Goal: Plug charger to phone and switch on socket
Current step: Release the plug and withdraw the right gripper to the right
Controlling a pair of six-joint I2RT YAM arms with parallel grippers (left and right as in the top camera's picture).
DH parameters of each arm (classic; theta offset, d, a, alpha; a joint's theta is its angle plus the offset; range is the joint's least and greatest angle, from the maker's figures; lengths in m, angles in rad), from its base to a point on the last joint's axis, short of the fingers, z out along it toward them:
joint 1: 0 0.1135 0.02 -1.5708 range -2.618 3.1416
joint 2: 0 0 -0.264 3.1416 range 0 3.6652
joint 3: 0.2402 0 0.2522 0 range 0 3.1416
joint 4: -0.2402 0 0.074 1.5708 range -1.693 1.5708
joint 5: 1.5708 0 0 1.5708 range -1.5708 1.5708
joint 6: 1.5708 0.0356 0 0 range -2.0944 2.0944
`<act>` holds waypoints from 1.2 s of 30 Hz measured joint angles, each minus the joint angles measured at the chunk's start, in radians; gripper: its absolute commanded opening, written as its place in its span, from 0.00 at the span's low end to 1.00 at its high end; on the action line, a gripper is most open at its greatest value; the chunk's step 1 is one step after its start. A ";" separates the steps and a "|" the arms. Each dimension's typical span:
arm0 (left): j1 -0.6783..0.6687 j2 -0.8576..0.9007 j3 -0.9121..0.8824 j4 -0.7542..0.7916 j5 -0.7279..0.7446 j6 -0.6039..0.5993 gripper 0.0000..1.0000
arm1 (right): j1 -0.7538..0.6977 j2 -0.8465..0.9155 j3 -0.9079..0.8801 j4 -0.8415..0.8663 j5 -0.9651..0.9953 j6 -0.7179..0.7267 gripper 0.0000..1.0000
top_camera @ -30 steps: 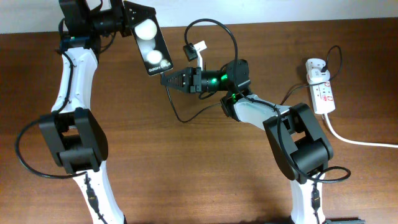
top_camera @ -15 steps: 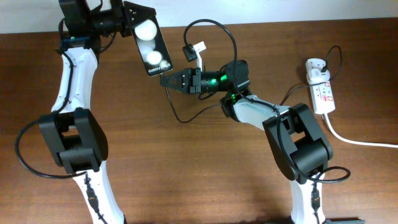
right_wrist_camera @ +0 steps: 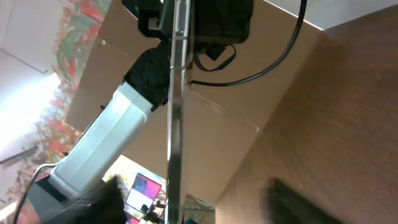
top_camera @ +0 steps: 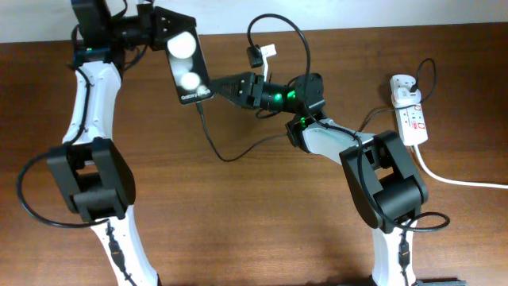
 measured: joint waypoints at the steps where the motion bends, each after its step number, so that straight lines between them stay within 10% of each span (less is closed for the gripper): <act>1: 0.013 0.000 0.000 0.000 0.002 0.000 0.00 | 0.000 0.000 0.000 0.000 0.000 -0.001 0.99; 11: 0.067 0.000 -0.003 -0.051 0.006 0.000 0.00 | -0.205 0.000 0.005 -0.319 -0.087 -0.053 0.99; 23: -0.032 0.000 -0.006 -0.054 -0.031 0.040 0.00 | -0.401 -0.642 0.018 -1.813 0.493 -0.844 0.99; 36: -0.157 0.008 -0.006 -0.180 -0.295 0.137 0.00 | -0.363 -0.563 0.017 -1.936 0.666 -0.997 0.99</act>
